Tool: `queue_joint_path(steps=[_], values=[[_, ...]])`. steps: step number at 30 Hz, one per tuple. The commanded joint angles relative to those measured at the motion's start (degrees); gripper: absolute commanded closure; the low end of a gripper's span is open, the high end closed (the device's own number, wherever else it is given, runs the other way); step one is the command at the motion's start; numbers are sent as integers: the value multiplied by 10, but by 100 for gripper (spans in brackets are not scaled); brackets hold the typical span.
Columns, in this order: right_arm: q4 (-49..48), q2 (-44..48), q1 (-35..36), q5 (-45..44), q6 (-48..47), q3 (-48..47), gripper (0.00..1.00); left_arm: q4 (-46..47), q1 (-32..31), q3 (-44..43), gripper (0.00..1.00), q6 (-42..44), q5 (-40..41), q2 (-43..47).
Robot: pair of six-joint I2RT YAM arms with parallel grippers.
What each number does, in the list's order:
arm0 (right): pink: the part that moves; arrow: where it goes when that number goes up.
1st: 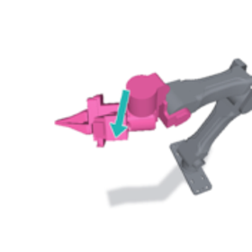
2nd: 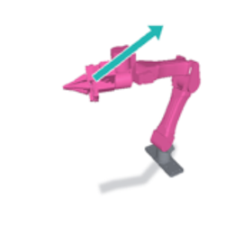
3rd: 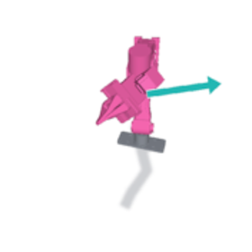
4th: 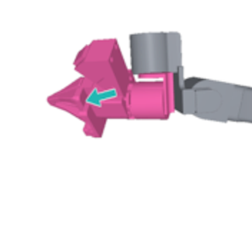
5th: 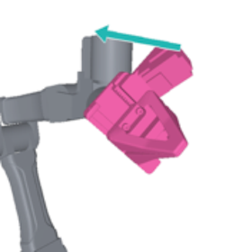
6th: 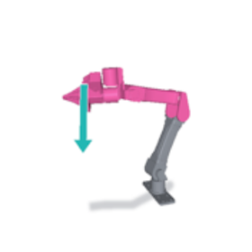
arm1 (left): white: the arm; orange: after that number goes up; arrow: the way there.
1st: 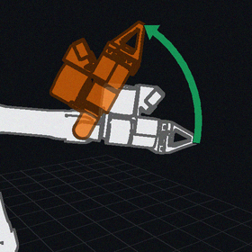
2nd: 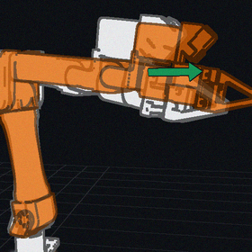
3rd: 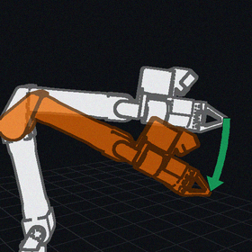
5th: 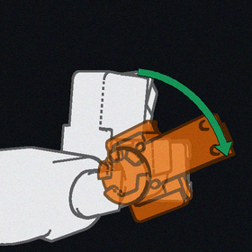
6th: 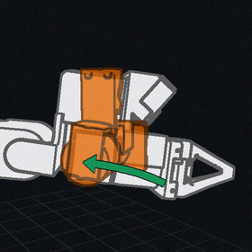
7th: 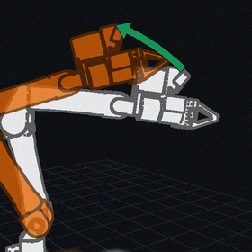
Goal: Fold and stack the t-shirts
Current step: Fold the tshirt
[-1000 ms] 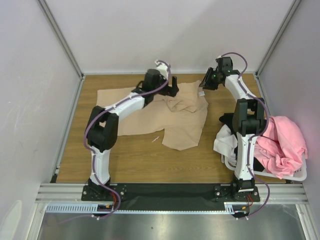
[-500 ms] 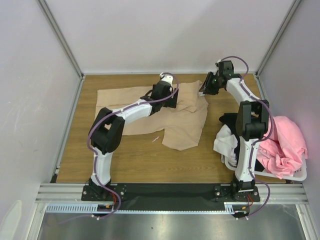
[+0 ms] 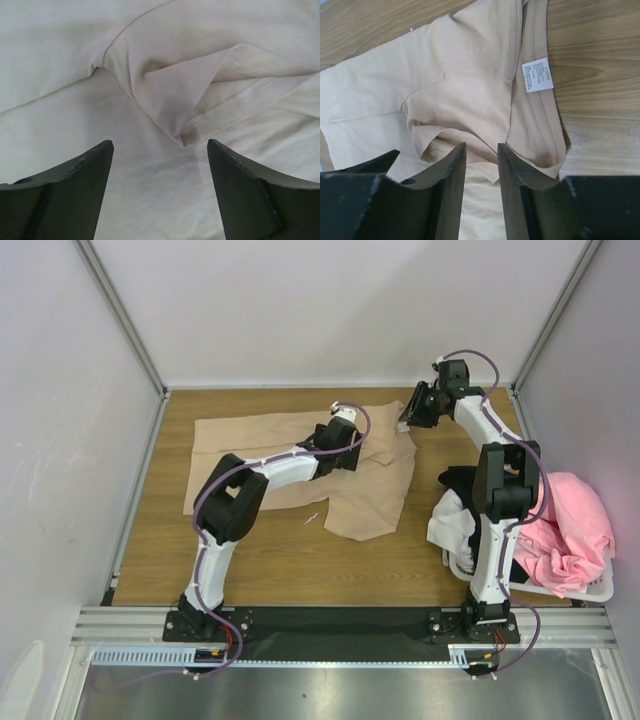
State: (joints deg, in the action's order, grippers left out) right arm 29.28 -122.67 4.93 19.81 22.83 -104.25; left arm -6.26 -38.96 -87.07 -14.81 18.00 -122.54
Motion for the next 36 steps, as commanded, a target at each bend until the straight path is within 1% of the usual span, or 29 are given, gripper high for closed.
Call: queue_joint_path(steps=[1,8,9,11,12,15,26,29,31,33,34,35,36], values=[[-10,40,-6,3,-7,-2,63,0,2,-41,21,-9,23,-16],[-12,39,-8,13,-3,3,64,-28,1,-71,33,-21,27,-33],[-13,41,-8,14,-3,4,64,-28,1,-71,38,-22,28,-33],[-16,41,-10,15,-2,8,64,-24,1,-72,44,-22,29,-31],[-16,42,-9,15,-1,8,64,-20,1,-71,50,-20,30,-31],[-18,42,-9,16,-1,10,65,-19,1,-78,56,-15,28,-34],[-18,42,-9,20,1,12,65,-27,1,-75,59,-12,9,-38],[-17,44,-10,18,1,12,66,-27,1,-75,67,-14,6,-39],[-19,44,-9,18,0,12,66,-28,1,-77,70,-14,3,-41],[-19,44,-9,18,0,12,67,-29,1,-79,77,-14,-1,-42],[-19,43,-9,18,0,12,67,-29,1,-79,81,-14,-2,-44],[-18,43,-10,19,0,12,67,-29,1,-79,88,-13,-2,-43],[-17,42,-9,18,1,12,67,-29,1,-78,92,-12,-1,-41]])
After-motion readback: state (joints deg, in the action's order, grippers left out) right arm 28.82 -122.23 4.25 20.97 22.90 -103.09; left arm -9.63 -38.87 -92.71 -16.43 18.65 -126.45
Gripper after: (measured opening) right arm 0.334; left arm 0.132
